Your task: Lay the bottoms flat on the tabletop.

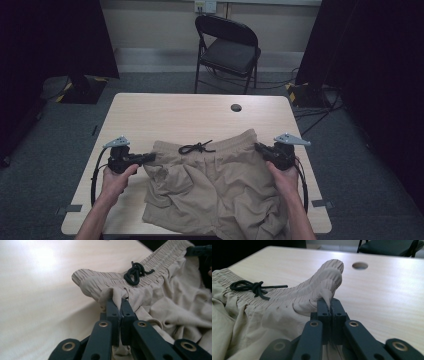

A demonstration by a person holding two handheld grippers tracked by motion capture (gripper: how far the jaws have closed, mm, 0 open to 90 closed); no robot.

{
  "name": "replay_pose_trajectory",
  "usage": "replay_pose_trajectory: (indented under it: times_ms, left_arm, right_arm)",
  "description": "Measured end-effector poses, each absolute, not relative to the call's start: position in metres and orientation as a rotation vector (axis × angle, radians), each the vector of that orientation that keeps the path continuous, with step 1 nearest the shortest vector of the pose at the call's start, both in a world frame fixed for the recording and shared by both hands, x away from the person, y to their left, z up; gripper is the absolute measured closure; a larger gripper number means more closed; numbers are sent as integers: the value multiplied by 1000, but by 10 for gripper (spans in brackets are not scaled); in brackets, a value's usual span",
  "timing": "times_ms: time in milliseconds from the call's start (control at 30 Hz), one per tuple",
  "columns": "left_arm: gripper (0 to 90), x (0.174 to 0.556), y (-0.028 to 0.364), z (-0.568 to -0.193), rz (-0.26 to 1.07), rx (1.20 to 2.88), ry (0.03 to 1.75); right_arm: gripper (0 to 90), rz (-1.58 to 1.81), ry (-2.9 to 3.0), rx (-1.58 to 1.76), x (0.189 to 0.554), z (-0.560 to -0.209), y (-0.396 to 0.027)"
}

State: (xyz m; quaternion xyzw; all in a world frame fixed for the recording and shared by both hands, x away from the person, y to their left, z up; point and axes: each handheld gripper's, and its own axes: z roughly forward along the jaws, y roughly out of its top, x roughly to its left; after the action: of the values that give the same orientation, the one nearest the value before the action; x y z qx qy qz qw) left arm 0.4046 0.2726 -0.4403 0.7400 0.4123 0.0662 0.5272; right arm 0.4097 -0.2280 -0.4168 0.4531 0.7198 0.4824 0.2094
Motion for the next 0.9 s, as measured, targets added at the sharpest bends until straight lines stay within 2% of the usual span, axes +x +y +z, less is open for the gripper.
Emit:
replay_pose_trajectory:
  times_ms: [333,500,900]
  left_arm:
    - [888,407,280,-392,252,1684,905]
    - [888,416,286,-362,307,1654,870]
    - [887,433,293,-315,387,1633,828]
  right_arm:
    - [884,1415,1914,1187,405,-377,-228]
    - [884,1448,1872,1143,415,-349,-222]
    - [883,1478,1810,1113,450,-305,-214]
